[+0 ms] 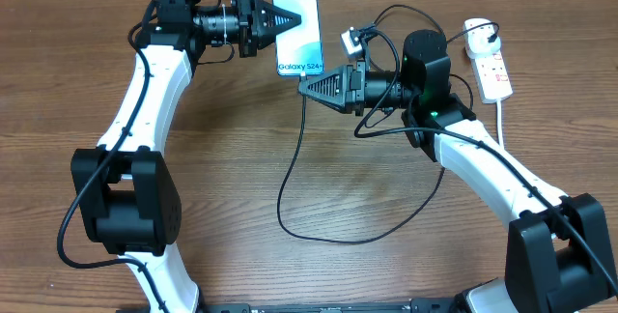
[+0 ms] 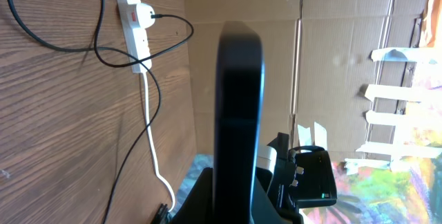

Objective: Plug charger to phone and switch on socket

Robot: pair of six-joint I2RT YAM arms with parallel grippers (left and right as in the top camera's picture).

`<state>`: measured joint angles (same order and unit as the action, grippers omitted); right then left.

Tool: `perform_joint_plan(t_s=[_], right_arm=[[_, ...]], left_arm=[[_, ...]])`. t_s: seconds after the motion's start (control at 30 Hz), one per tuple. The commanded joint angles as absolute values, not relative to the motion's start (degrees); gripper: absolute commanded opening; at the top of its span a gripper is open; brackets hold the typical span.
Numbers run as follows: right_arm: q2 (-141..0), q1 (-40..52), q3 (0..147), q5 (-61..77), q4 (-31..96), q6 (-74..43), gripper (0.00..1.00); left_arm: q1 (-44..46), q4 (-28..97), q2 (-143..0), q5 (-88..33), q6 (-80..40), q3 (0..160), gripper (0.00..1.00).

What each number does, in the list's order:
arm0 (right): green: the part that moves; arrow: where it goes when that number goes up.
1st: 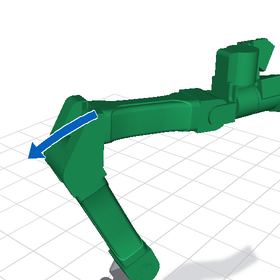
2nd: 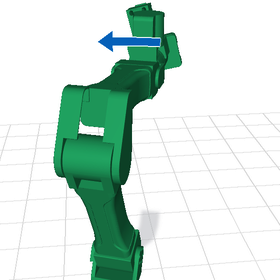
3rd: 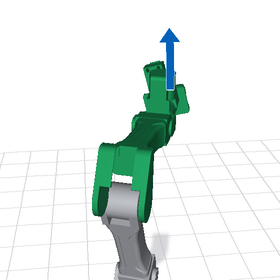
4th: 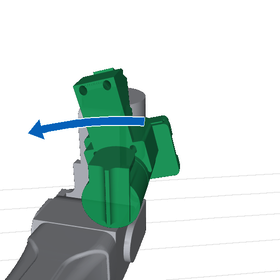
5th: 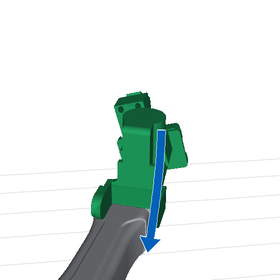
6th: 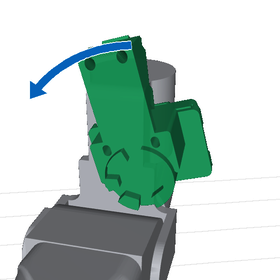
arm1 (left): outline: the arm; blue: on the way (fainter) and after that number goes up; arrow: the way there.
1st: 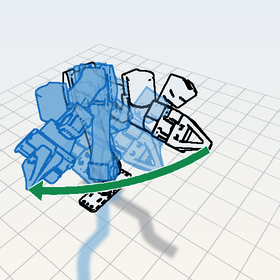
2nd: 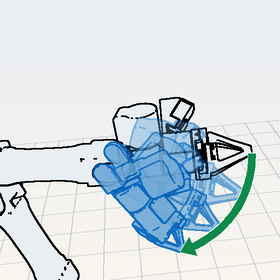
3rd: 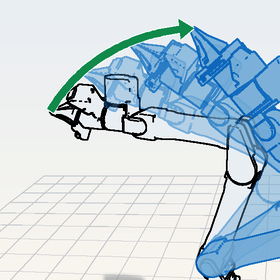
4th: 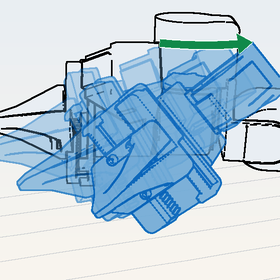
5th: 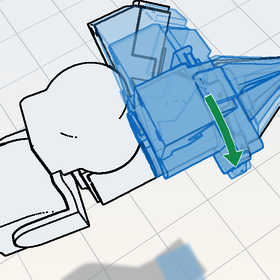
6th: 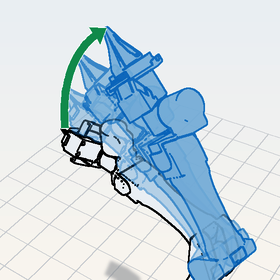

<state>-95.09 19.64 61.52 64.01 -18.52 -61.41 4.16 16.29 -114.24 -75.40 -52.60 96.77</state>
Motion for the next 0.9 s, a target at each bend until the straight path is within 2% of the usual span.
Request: perform_joint_plan(t_s=[0.0, 0.87], right_arm=[[-93.86, 19.81, 62.59, 63.42, -17.78, -61.25, 0.04], [-93.89, 21.15, 62.59, 63.4, -18.57, -60.84, 0.04]], left_arm=[[4.54, 15.97, -114.1, -77.36, -54.06, 97.21, 0.04], [4.54, 15.99, -114.1, -76.6, -54.26, 97.21, 0.04]])
